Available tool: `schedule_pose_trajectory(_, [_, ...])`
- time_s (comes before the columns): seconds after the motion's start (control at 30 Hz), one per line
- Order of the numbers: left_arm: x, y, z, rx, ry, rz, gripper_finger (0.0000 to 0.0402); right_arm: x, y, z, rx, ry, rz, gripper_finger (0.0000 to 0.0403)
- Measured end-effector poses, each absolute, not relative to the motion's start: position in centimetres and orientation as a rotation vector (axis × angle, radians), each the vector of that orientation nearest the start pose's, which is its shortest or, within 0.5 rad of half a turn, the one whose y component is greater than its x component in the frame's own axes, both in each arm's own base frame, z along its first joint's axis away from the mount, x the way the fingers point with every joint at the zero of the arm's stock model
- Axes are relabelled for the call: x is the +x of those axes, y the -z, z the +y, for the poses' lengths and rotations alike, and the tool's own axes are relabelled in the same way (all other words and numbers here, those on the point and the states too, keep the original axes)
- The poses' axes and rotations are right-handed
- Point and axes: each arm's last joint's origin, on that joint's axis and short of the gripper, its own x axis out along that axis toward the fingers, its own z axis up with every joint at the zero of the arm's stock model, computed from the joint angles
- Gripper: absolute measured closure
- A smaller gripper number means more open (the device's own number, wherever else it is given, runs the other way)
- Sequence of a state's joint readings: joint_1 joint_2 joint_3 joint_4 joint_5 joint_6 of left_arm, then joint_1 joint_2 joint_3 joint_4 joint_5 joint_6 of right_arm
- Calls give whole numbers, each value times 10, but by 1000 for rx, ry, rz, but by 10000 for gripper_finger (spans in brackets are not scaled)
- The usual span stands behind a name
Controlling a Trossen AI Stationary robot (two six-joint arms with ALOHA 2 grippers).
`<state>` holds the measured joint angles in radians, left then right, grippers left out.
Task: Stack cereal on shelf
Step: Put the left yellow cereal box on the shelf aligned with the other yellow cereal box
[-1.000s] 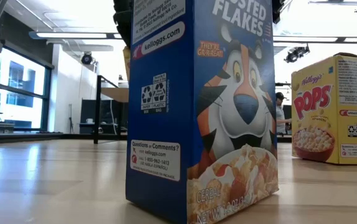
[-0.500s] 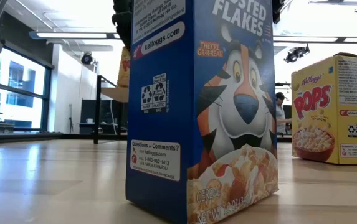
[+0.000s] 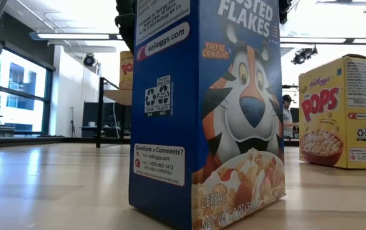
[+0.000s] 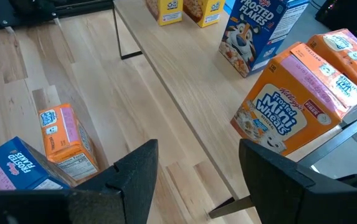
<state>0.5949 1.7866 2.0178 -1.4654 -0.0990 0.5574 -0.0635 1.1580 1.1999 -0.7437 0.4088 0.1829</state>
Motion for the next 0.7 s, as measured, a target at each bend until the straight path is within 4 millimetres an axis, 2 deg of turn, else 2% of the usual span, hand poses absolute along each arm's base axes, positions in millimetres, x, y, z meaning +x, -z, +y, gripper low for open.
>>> schedule_pose_trajectory(0.43, [273,-386,190,181,-283,1342,181,227,-355,-26,51,514,653,185])
schedule_pose_trajectory(0.7, [262,-401,182,198,-306,1295,181,227,-354,-26,51,514,654,185])
